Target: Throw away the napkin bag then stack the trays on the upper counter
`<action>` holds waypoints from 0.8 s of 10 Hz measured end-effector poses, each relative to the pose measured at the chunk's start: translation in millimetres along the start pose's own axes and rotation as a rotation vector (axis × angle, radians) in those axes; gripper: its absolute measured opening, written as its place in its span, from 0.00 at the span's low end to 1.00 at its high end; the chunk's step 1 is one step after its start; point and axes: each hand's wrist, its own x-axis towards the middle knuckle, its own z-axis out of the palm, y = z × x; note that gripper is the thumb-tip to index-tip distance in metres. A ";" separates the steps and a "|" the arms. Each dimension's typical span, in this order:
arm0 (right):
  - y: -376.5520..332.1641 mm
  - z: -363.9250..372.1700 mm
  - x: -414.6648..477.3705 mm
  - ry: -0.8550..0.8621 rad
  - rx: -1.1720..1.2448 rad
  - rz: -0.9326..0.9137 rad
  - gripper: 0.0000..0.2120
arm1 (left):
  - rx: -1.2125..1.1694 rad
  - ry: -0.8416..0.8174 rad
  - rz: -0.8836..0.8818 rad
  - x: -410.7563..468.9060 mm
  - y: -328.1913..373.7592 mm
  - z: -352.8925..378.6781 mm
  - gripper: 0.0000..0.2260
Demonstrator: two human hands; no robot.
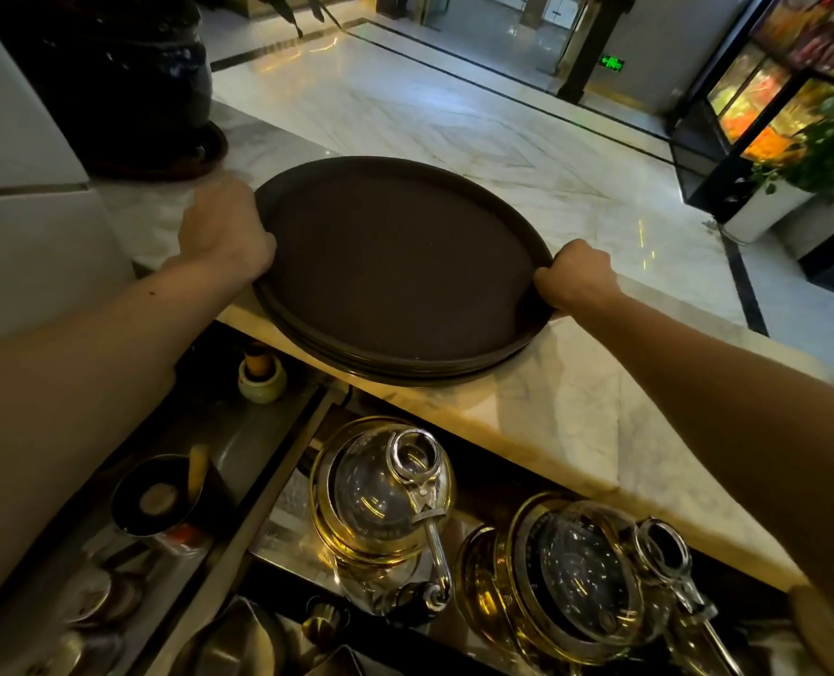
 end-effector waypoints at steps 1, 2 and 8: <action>-3.1 -12.7 6.1 -0.077 0.036 0.058 0.05 | -0.014 -0.024 -0.005 -1.7 -0.9 -2.2 0.12; -3.3 -15.1 1.6 -0.110 0.080 0.089 0.06 | -0.031 -0.060 -0.005 -5.3 -1.2 -1.5 0.11; 28.3 -91.5 -162.9 0.089 0.018 -0.333 0.25 | -0.055 -0.166 0.421 -148.4 52.0 -92.2 0.27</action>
